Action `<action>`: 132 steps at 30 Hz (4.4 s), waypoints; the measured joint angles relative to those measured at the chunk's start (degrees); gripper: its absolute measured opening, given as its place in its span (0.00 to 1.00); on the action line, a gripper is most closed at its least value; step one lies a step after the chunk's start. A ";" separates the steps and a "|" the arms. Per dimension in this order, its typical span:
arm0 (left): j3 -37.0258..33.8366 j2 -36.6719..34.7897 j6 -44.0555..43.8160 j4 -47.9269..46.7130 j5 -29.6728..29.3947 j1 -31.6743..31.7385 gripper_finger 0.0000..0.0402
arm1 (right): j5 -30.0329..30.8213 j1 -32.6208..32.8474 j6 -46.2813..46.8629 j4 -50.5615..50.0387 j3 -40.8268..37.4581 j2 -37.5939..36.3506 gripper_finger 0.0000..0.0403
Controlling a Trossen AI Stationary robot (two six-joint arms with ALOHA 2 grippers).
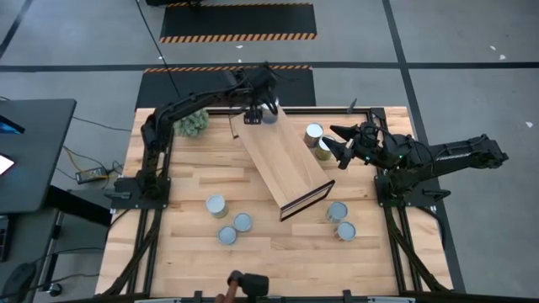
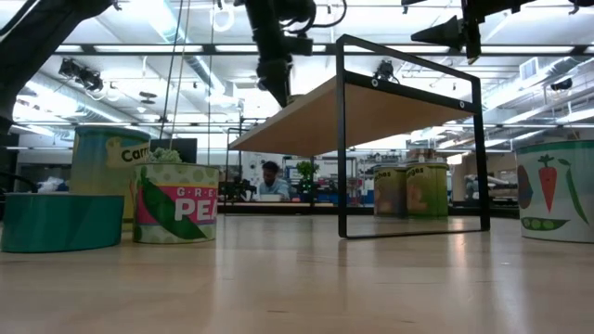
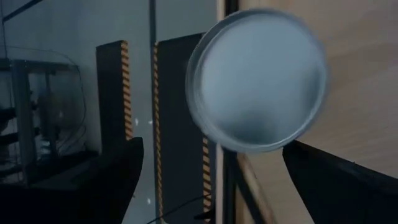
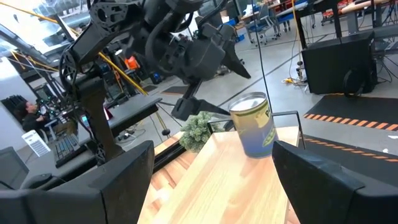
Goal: Pick and place cans onto a shelf
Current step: Put the large canned peas on the shelf, then put the canned carrots on the shelf
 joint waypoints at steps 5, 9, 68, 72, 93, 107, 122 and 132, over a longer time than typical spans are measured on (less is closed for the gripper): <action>0.00 0.00 -0.36 1.60 -0.53 0.95 0.97 | 0.00 0.00 0.00 0.00 0.00 0.00 0.83; 0.00 0.00 -1.24 2.26 -0.46 1.58 0.97 | 0.00 0.00 0.00 0.00 0.00 0.00 0.83; -60.58 -47.98 -69.31 -6.51 28.32 -35.06 0.97 | -1.95 0.02 -0.11 0.31 0.02 0.00 0.83; -66.84 -48.25 -71.88 -1.70 30.44 -39.89 0.97 | -1.95 0.02 0.00 0.29 0.02 0.00 0.83; -89.94 -60.87 -82.51 18.68 26.72 -45.42 0.97 | -1.99 0.02 2.27 -0.44 0.02 0.00 0.83; -94.53 -56.23 -76.77 35.78 13.37 -47.69 0.97 | -1.58 0.00 3.22 0.00 0.02 0.00 0.83; -94.53 -48.39 -77.36 45.90 7.79 -47.67 0.97 | -1.48 -0.03 4.57 -0.11 0.02 0.02 0.83; -94.44 -48.44 -77.92 46.08 6.92 -46.88 0.77 | -1.46 -0.04 4.57 -0.52 0.02 0.01 0.83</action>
